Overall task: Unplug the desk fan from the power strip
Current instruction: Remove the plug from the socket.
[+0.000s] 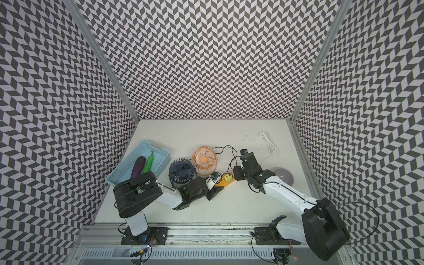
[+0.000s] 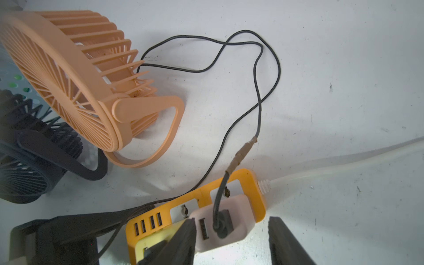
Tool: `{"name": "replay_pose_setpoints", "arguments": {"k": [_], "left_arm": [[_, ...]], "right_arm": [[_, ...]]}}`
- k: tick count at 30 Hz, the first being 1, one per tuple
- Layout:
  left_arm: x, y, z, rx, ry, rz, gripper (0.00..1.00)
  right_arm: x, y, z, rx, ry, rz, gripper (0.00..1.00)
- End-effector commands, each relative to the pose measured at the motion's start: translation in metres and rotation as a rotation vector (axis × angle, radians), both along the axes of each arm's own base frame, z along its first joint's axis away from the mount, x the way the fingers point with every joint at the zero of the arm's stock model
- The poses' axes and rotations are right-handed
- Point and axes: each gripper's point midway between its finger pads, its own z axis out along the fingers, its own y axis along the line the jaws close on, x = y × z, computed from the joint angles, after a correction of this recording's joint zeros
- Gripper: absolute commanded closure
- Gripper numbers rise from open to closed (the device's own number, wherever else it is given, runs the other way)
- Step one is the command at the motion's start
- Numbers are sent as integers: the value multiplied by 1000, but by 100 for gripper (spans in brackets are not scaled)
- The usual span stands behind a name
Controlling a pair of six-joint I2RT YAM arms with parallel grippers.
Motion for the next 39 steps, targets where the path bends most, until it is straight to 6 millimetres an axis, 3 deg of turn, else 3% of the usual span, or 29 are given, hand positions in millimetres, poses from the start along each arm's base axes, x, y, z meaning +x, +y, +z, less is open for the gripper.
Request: {"name": "replay_pose_setpoints", "arguments": {"k": [1, 10, 28, 39], "left_arm": [[1, 14, -4, 55, -5, 25, 68], [-1, 17, -9, 91, -10, 14, 71], [0, 18, -9, 86, -9, 19, 70], [0, 19, -8, 80, -11, 24, 70]], "right_arm": [[5, 4, 13, -12, -43, 18, 44], [2, 18, 11, -34, -46, 80, 43], [7, 18, -2, -87, -22, 69, 46], [9, 16, -5, -89, -21, 44, 60]]}}
